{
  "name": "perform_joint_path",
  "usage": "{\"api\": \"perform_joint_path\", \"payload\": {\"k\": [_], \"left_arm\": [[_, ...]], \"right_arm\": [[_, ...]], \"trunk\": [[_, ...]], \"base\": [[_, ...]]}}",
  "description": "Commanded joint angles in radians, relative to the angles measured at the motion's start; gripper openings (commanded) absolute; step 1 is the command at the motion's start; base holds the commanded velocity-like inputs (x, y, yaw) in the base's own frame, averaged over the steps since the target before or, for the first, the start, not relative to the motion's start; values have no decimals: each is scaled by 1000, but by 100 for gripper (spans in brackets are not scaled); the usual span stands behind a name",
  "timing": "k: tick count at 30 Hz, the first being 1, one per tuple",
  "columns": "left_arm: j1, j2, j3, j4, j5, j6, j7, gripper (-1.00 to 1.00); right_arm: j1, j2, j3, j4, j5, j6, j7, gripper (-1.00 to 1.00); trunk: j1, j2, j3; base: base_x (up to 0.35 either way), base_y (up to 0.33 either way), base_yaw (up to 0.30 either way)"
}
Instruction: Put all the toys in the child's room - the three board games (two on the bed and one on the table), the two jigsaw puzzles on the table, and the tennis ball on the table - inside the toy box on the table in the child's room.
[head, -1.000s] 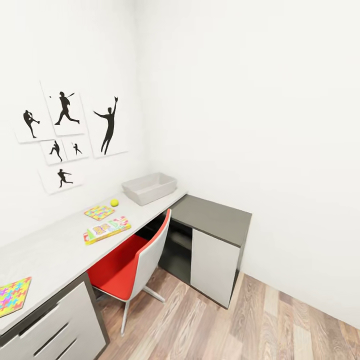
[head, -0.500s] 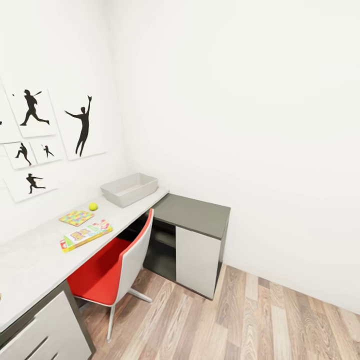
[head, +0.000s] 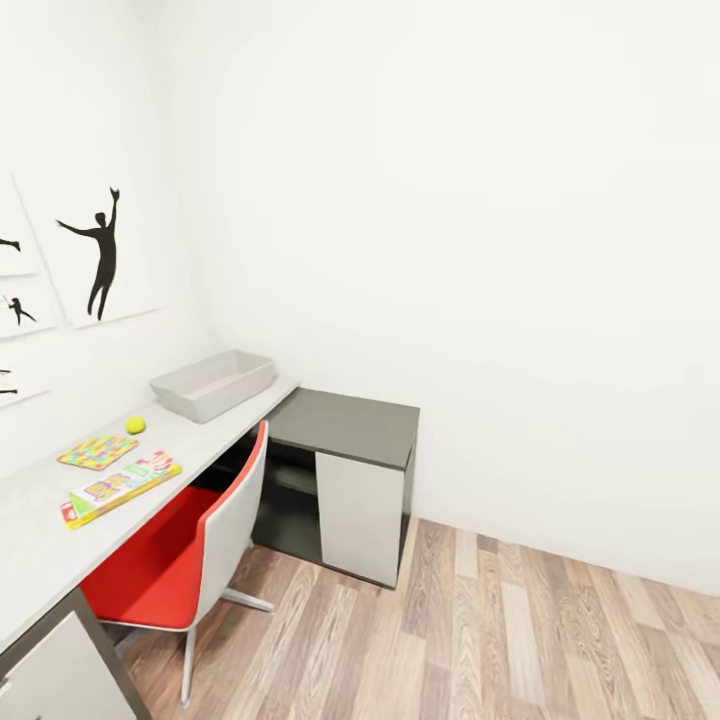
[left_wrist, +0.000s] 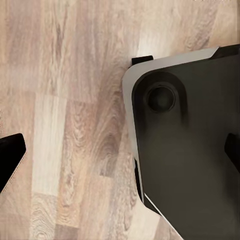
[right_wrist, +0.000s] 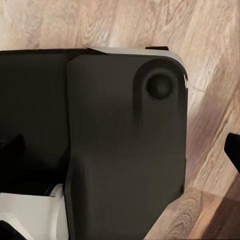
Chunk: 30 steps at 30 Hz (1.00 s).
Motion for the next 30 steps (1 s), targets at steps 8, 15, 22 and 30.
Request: {"api": "perform_joint_path", "payload": {"k": [8,15,22,30], "left_arm": [[-1,0,-1,1,-8,-4,-1,100],[-1,0,-1,1,-8,-4,0,100],[-1,0,-1,1,-8,-4,-1,100],[0,0,-1,1,-8,-4,-1,100]], "right_arm": [[0,0,-1,0,-1,-4,0,100],[0,0,-1,-1,-1,-5,0,100],[0,0,-1,-1,-1,-5,0,100],[0,0,-1,0,-1,-5,0,100]], "trunk": [[0,-1,-1],[0,-1,-1],[0,-1,-1],[0,-1,-1]], "base": [[-1,1,-285],[-88,80,-285],[-131,119,-285],[-77,70,-285]]}}
